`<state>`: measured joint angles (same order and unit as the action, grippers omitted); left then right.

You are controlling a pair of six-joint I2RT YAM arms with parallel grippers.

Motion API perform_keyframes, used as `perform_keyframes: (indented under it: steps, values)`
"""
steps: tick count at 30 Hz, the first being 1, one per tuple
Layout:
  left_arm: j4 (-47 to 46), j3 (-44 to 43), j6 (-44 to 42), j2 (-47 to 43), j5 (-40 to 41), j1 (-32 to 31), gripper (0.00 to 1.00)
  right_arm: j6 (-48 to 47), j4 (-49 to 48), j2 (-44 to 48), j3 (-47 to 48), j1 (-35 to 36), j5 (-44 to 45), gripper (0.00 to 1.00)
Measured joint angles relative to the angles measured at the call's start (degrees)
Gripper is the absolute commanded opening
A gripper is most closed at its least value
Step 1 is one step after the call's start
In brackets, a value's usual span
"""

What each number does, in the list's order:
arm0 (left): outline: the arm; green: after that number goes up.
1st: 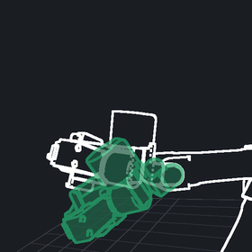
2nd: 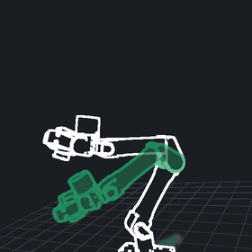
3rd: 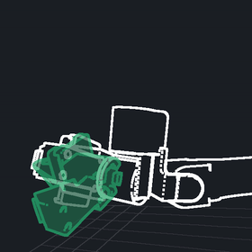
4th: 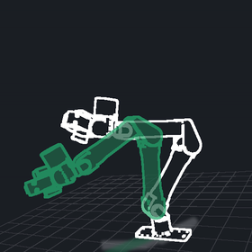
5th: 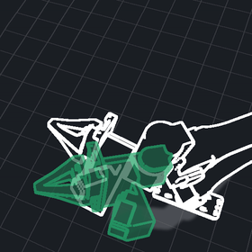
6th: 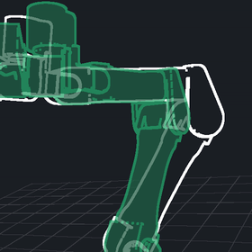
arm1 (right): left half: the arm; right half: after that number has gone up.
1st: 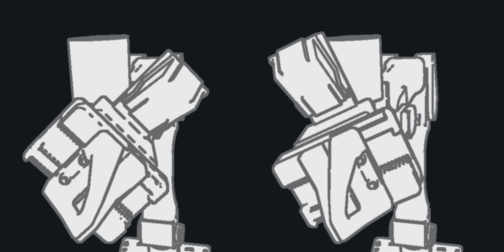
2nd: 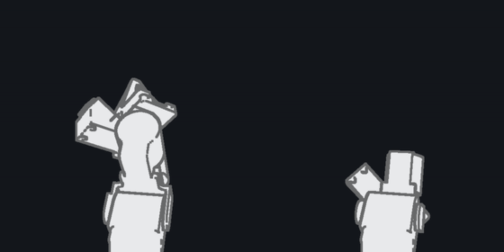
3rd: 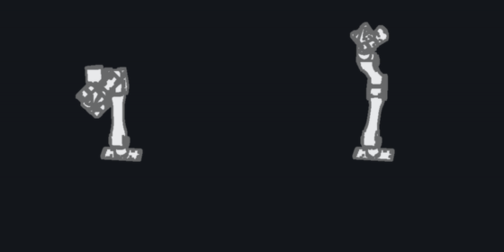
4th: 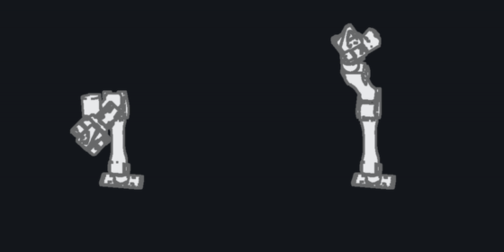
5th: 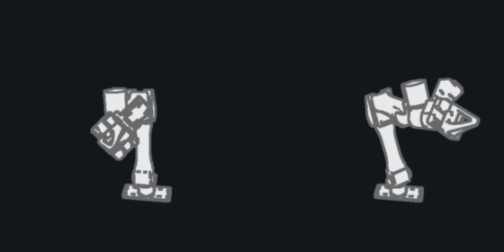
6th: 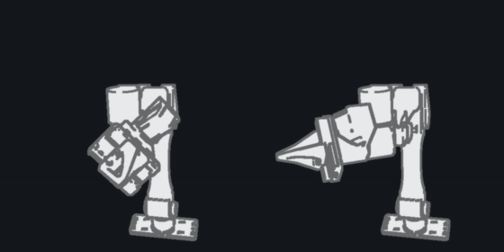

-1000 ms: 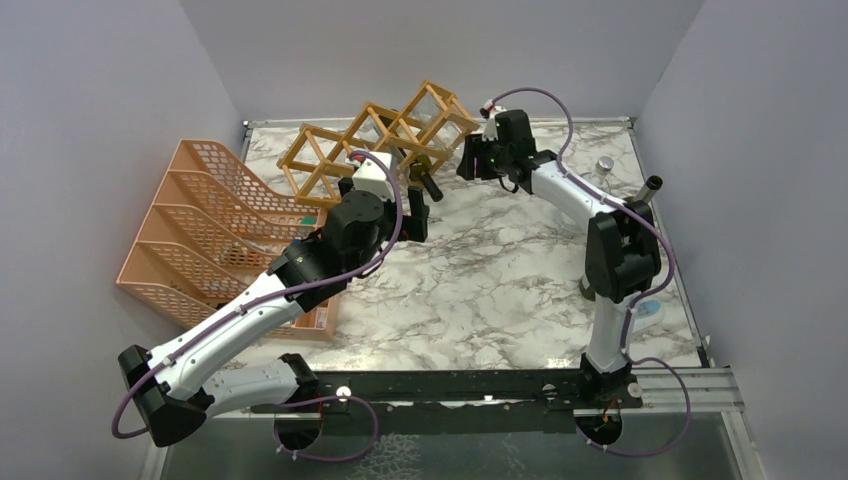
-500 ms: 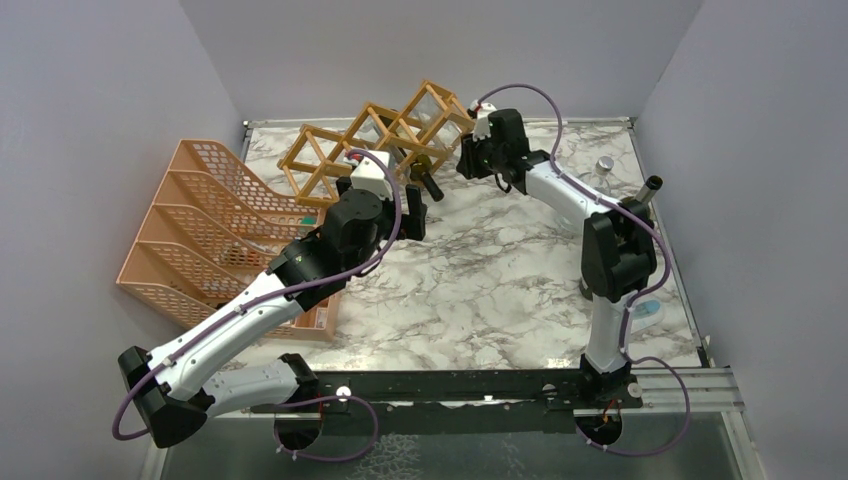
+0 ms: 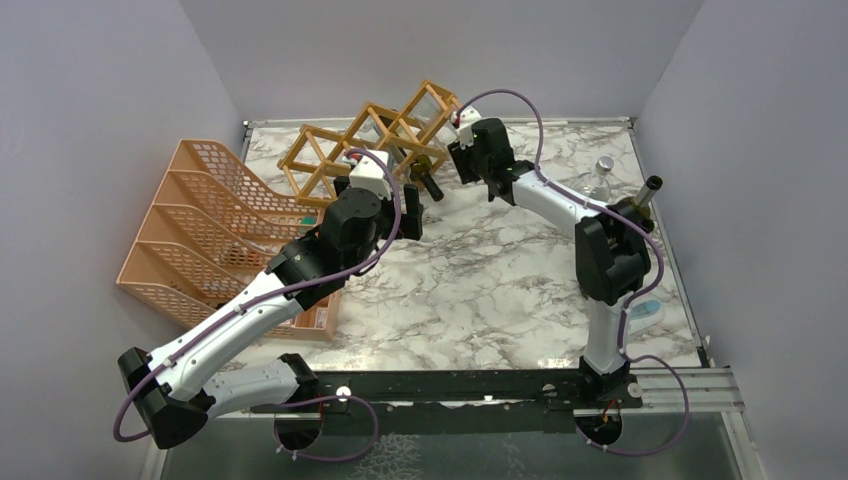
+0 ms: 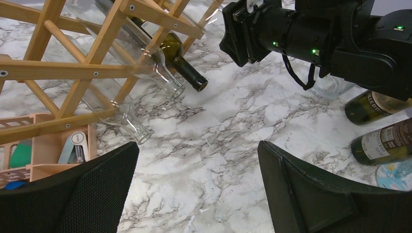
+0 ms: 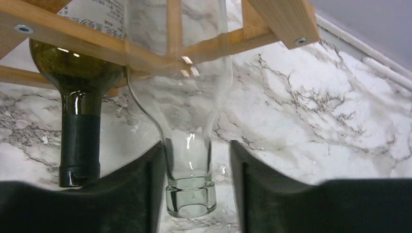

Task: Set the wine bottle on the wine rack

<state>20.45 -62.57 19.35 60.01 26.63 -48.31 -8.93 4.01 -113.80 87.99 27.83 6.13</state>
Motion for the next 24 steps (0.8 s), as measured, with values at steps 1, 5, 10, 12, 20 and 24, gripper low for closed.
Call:
perform_keyframes:
  steps: [1, 5, 10, 12, 20, 24]
  values:
    - [0.1, 0.0, -0.1, 0.0, 0.0, 0.0, 0.99, -0.3, 0.0, 0.0, 0.0, 0.1, 1.0, 0.7]
    - [0.3, 0.0, -0.3, 0.0, 0.0, 0.3, 0.99, -0.9, 0.2, 0.1, 0.0, 0.1, 2.4, 0.9]
    - [0.5, 0.0, -0.8, 0.0, 0.0, 0.9, 0.99, 0.5, 2.8, 2.0, 0.0, 0.1, 0.9, 0.91]
    - [0.6, 0.0, -1.2, 0.0, 0.0, 1.1, 0.99, 1.6, 4.0, 4.2, 0.0, 0.1, -0.1, 0.91]
    - [1.0, -0.5, -2.1, -1.7, 0.0, 1.5, 0.99, 6.8, 9.1, 19.4, -2.1, 0.1, -1.7, 0.9]
    - [1.0, -0.5, -2.6, -3.9, -0.1, 1.5, 0.99, 9.0, 10.8, 30.3, -7.2, 0.1, 0.0, 0.89]
